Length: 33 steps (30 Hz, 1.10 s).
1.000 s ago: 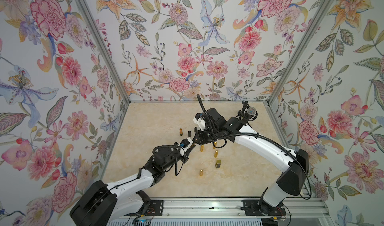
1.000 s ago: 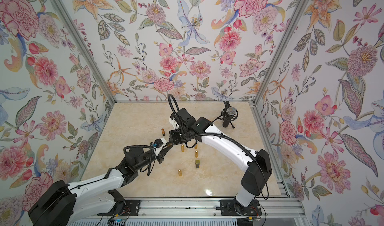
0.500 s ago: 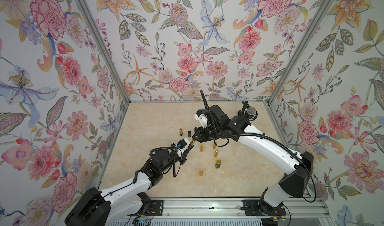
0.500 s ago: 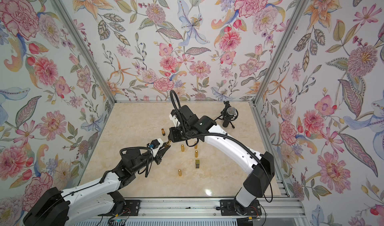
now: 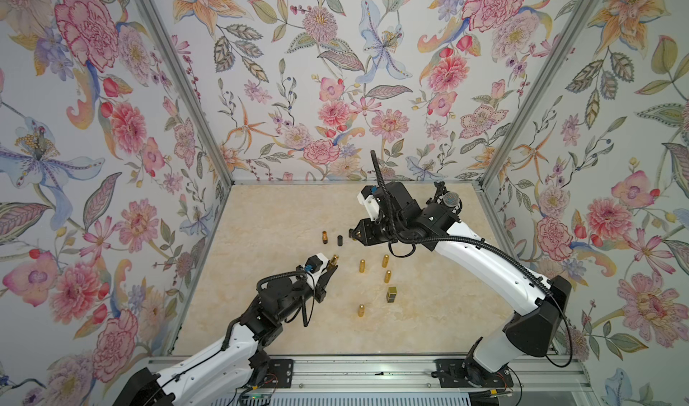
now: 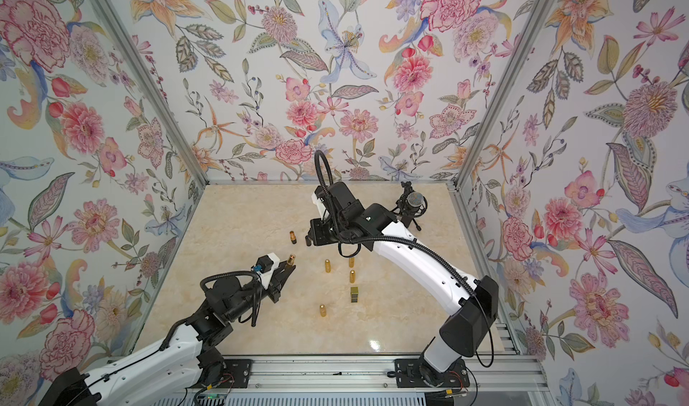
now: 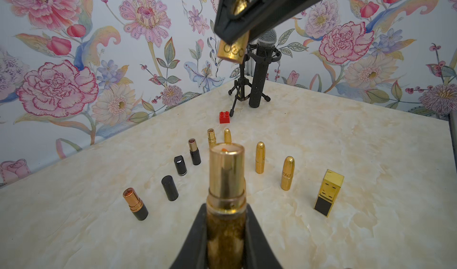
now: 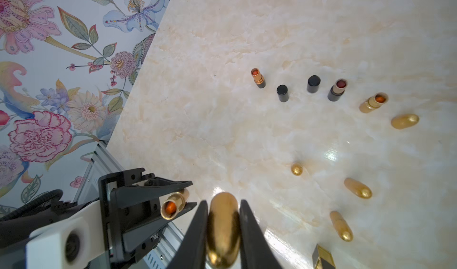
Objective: Open the lipstick cap
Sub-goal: Open the cover of the lipstick, then place the cover at the center of the board.
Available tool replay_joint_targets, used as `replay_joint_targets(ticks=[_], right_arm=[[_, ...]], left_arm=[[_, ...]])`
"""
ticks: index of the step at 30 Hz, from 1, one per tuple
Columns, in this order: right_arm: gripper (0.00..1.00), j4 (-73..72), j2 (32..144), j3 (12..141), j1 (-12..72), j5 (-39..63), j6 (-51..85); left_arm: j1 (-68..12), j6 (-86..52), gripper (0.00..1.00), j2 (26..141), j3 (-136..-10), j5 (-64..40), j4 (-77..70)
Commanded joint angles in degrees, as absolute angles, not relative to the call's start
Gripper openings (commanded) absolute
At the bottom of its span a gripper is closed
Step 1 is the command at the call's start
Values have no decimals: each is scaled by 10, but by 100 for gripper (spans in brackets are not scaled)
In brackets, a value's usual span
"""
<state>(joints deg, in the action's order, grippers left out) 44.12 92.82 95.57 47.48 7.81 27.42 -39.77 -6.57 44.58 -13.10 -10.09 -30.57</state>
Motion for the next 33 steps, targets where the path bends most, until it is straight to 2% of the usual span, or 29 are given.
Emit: replay_joint_targets(ticks=[1,10,16,33], right_arm=[[23,440,975,952,484,24,246],[22,431,1107,1011,522,-49,206],[21,427,1185,1045,526,-56,200],[22,360,1272,1029,520,-91,207]], left_arm=[[-399,-98,8,405,-116,-61,-283],[-399,-113,8,338,-102,-27,-243],[-399,-118,8,327,-101,-12,-227],[-399,-126,8,313,-97,3,-229]])
